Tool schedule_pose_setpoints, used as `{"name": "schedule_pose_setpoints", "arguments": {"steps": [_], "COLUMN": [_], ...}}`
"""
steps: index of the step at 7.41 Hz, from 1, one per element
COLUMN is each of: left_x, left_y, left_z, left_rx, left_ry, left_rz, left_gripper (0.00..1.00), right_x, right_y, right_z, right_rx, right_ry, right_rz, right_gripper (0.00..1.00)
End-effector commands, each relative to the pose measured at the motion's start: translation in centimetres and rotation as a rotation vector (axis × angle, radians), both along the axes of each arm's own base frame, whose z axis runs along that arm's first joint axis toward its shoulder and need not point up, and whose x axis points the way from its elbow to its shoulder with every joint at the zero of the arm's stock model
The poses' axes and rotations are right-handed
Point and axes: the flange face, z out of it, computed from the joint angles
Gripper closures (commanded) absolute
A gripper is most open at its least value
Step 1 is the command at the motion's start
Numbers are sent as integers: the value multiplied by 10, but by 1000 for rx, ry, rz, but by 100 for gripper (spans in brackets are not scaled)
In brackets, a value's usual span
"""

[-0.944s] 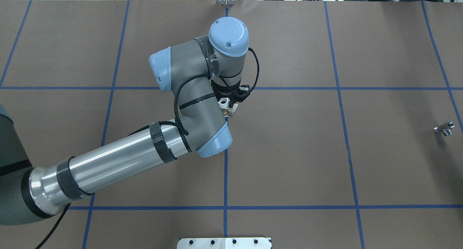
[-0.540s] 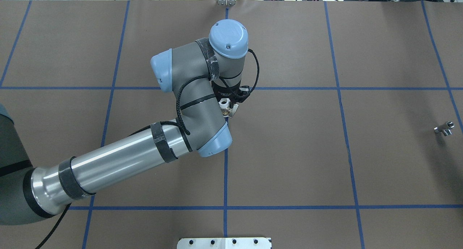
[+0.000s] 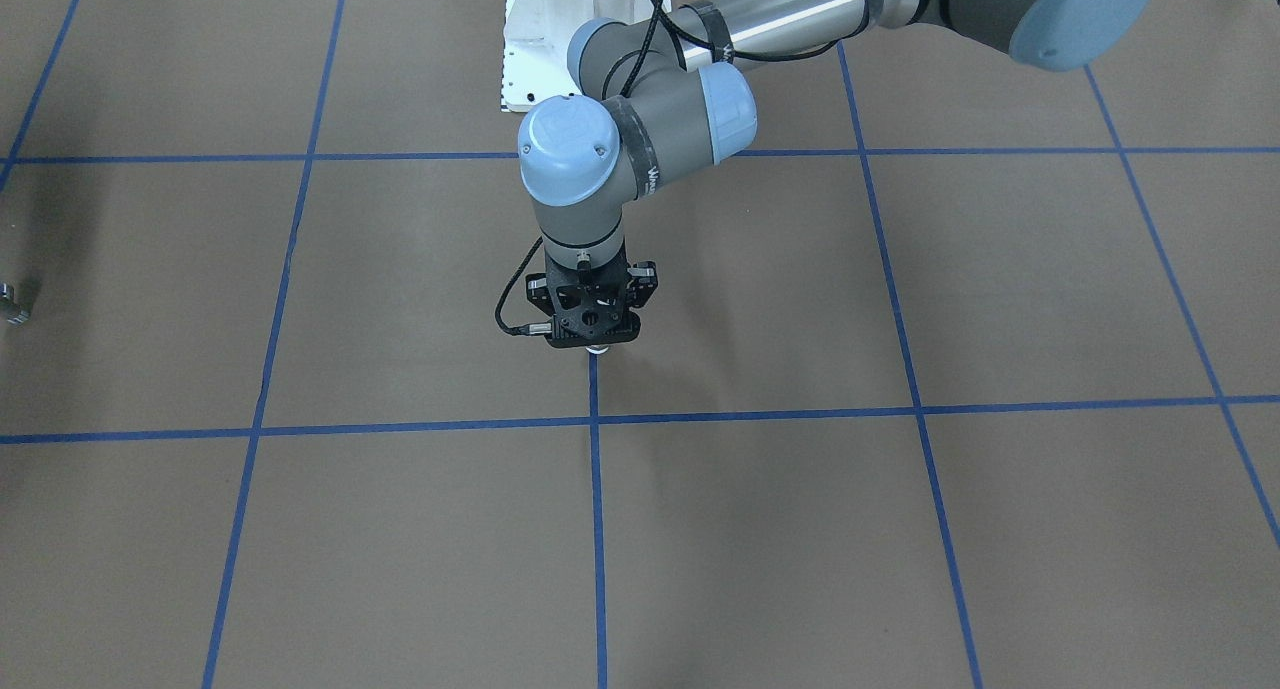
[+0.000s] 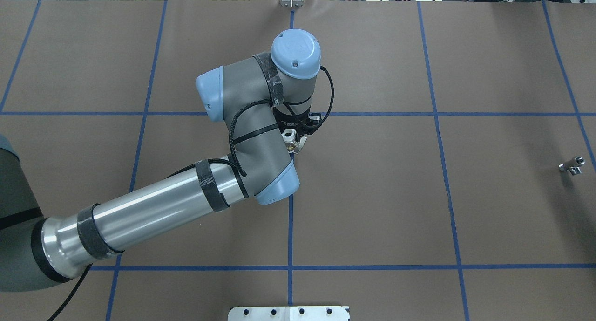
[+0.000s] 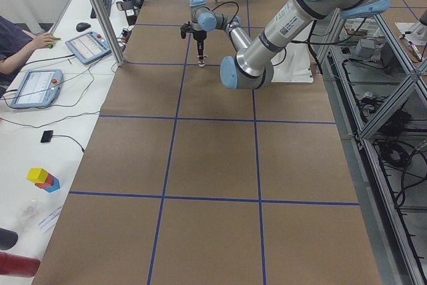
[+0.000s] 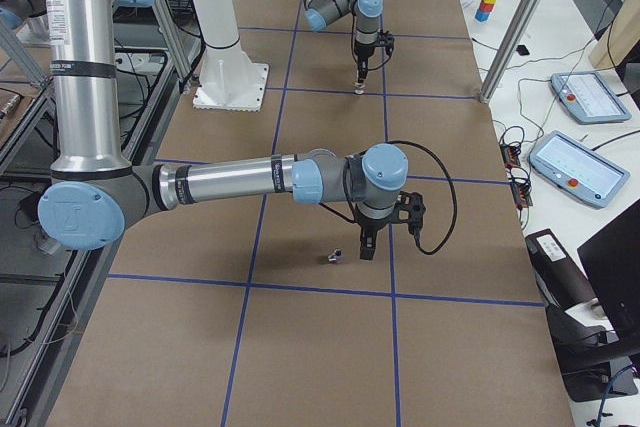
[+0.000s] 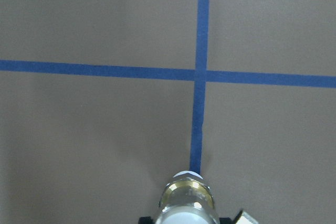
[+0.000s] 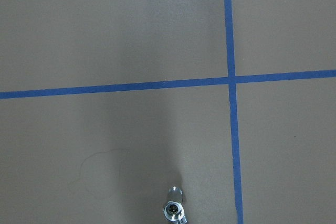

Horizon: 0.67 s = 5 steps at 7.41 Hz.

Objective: Assemble PPR valve and pipe with both arms
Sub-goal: 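Lower the valve upright onto the table center with the left gripper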

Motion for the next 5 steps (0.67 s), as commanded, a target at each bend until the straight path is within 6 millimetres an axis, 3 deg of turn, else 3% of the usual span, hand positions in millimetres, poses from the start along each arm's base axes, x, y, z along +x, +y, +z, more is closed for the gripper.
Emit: {"name": "schedule_pose_setpoints", "arguments": {"steps": [1, 5], "left_x": [2, 7], "left_y": [2, 8], "left_z": [-1, -6], "left_rx": [0, 5], "left_ry": [1, 5], "left_rz": [4, 13], "left_gripper": [100, 100], "right_x": [0, 0], "right_y": [-2, -2], "right_z": [0, 4], "right_rx": [-1, -9], "right_ry": [0, 0], "right_rz": [0, 0], "right_gripper": [0, 0]}}
